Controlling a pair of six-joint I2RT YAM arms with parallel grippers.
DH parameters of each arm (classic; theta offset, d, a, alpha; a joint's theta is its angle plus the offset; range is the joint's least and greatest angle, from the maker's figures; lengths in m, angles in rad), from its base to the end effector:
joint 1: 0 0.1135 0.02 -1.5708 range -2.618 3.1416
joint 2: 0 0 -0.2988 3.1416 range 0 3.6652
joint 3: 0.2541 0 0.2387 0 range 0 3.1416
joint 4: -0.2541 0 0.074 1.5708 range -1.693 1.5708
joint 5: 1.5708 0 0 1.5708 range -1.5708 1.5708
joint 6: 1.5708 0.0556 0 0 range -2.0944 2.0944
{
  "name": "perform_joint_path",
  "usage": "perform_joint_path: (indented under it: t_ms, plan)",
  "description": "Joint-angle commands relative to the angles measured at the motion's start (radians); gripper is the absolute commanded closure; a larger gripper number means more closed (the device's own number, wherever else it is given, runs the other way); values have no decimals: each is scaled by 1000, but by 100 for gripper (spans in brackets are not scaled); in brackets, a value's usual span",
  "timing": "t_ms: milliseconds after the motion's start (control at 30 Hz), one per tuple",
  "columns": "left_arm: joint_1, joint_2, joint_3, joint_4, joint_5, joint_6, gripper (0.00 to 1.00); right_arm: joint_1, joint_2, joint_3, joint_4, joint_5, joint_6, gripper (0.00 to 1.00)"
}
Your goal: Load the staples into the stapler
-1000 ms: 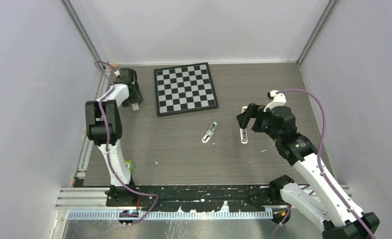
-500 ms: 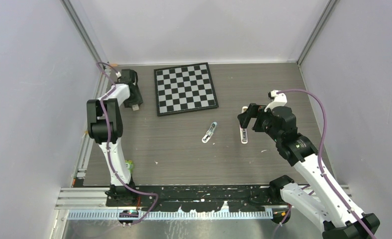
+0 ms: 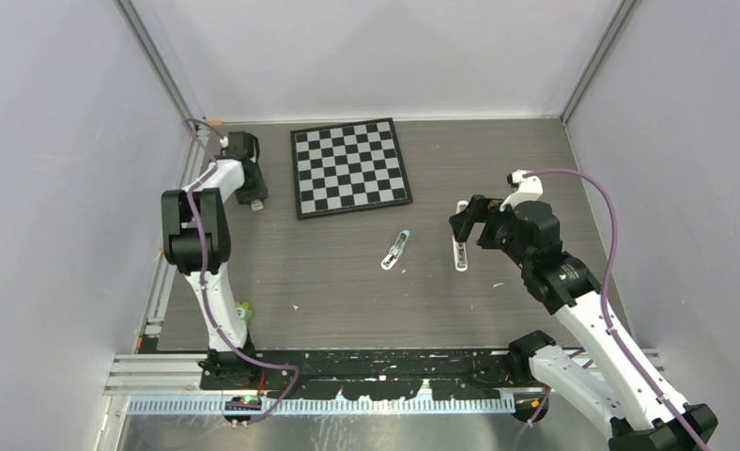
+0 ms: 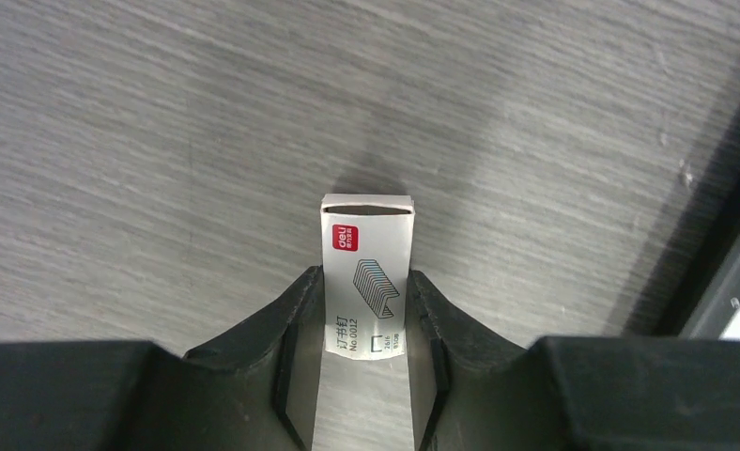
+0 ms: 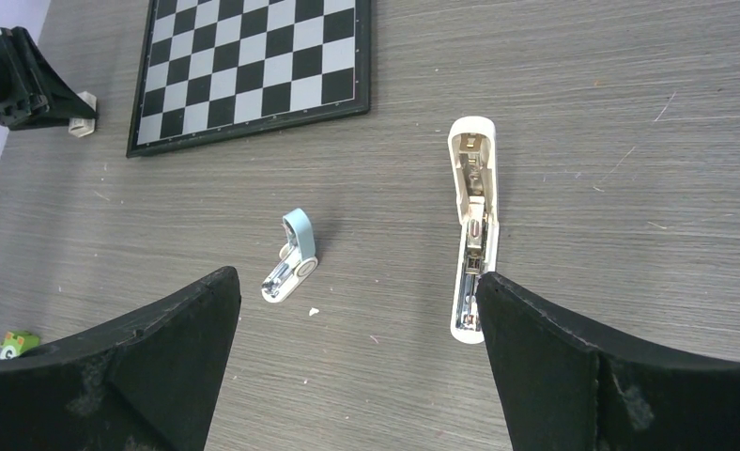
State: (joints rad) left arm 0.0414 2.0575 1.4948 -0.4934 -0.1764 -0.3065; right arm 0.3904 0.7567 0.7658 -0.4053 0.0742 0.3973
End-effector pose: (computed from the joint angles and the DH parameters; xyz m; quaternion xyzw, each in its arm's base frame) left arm 0.4498 0.0284 0.1930 -0.1888 0.9449 0.0509 0.2626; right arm 0.1427 0.0543 0.3308 0.0234 0.8318 0.1840 0.5232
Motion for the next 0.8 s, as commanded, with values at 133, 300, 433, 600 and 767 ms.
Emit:
perform_joint_path:
  t_ms: [133,300,433,600,767]
  plan:
    - [-61,-267,-108,-57,64,-48,68,-2,-27,5,42,-27,23,0]
    - [-210,-465,-232,-98,43,-80,68,-2,-46,-1,42,-57,55,0]
    - [-362,-657,-369,-93,43,-124,68,-1,-44,-16,34,-112,88,0]
    - [-600,-882,-543,-86,57,-164,69,-1,-56,-54,23,-160,140,0]
    - [-804,-1044,-687,-59,-12,-243,70,-2,-61,-116,36,-213,193,0]
